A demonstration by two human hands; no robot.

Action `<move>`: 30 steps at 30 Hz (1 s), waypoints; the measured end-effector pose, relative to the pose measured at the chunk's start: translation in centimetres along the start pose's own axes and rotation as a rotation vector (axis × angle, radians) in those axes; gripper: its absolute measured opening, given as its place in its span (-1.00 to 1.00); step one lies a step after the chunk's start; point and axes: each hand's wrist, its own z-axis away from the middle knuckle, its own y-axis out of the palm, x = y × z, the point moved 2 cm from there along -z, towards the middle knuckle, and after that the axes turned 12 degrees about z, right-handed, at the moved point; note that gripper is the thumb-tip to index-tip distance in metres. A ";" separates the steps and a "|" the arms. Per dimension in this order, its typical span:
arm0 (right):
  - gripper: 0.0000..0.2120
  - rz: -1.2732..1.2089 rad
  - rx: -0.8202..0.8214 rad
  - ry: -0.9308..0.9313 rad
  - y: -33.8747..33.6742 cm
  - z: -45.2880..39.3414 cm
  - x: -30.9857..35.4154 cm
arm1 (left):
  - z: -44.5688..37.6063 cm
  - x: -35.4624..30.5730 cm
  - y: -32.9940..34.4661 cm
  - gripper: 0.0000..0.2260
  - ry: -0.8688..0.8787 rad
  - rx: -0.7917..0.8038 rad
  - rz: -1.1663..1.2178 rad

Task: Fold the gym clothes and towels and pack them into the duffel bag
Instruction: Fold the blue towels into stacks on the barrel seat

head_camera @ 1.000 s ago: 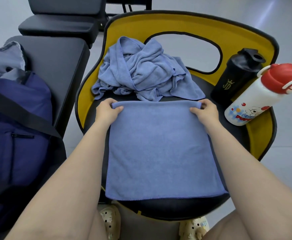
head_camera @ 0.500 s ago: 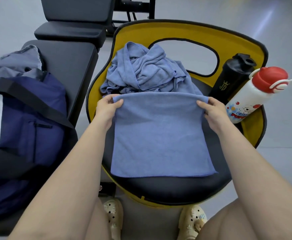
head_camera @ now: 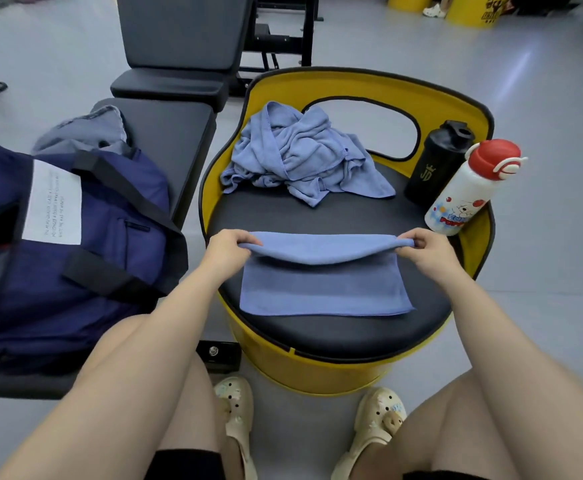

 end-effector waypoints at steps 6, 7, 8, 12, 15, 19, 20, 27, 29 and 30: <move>-0.90 0.160 0.022 0.031 0.0 3.1 -1.6 | 2.5 0.8 -0.1 -0.72 0.012 0.064 0.016; -0.93 0.166 0.025 0.032 0.0 3.4 -1.8 | 2.7 0.7 -0.2 -0.73 0.015 0.070 0.027; -0.95 0.171 0.027 0.030 0.0 3.7 -1.9 | 2.9 0.8 -0.4 -0.73 0.016 0.075 0.032; -0.96 0.213 0.052 0.000 0.0 4.4 -2.3 | 3.7 1.0 -0.7 -0.75 0.012 0.115 -0.009; -0.93 0.285 0.067 -0.023 0.2 4.7 -2.5 | 4.3 1.2 -0.4 -0.75 0.028 0.165 -0.061; -0.84 0.368 0.108 -0.030 0.3 5.1 -2.7 | 4.7 1.7 -0.1 -0.77 0.038 0.238 -0.109; -0.83 0.387 0.112 -0.032 0.3 5.2 -2.7 | 4.7 1.7 0.0 -0.78 0.041 0.246 -0.114; -0.81 0.600 0.323 -0.075 0.5 5.8 -2.8 | 5.1 2.4 0.6 -0.73 0.026 0.420 -0.312; -0.80 0.658 0.385 -0.101 -0.1 6.1 -1.8 | 5.1 2.2 0.9 -0.70 0.027 0.430 -0.339; -0.80 0.671 0.368 -0.109 -0.3 6.1 -1.2 | 5.0 2.0 1.0 -0.70 0.029 0.397 -0.327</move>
